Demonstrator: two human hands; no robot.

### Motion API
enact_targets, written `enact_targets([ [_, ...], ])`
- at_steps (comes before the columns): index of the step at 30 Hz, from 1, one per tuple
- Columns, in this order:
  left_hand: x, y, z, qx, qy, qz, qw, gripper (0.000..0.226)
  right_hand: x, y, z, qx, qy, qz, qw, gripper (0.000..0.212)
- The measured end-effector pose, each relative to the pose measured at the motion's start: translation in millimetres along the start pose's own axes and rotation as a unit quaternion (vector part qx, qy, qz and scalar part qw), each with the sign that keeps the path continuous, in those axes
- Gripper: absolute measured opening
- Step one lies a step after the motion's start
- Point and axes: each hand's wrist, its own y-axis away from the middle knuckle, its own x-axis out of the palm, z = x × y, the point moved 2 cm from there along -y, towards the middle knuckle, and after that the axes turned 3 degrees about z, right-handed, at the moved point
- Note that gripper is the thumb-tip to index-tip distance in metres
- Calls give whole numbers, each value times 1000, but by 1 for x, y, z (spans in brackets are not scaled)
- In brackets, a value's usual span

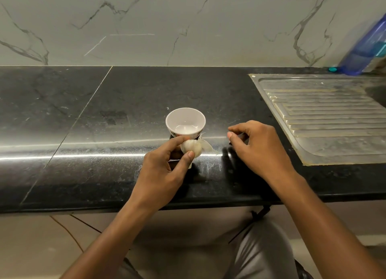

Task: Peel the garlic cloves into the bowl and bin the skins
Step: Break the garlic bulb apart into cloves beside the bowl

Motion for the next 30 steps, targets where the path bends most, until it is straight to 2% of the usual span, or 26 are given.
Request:
enact_targets([
  [2,1,0,1,-4,5,-9,1000,36,-2,6,12,-6,-68,-12,998,14],
  [6,2,-2,0,1,17,-15,1000,34,8,17,34,9,-229,88,969,16],
  [10,3,-3,-3,12,34,-12,999,34,22,18,40,-9,-239,132,962,25],
  [19,-3,-3,7,-13,119,-11,993,41,19,13,38,12,-267,185,946,20],
  [25,-6,-2,9,-26,181,-8,983,42,19,13,39,-7,-262,176,949,18],
  [30,-6,-1,11,-15,176,-3,984,42,23,14,35,15,-339,176,924,20],
])
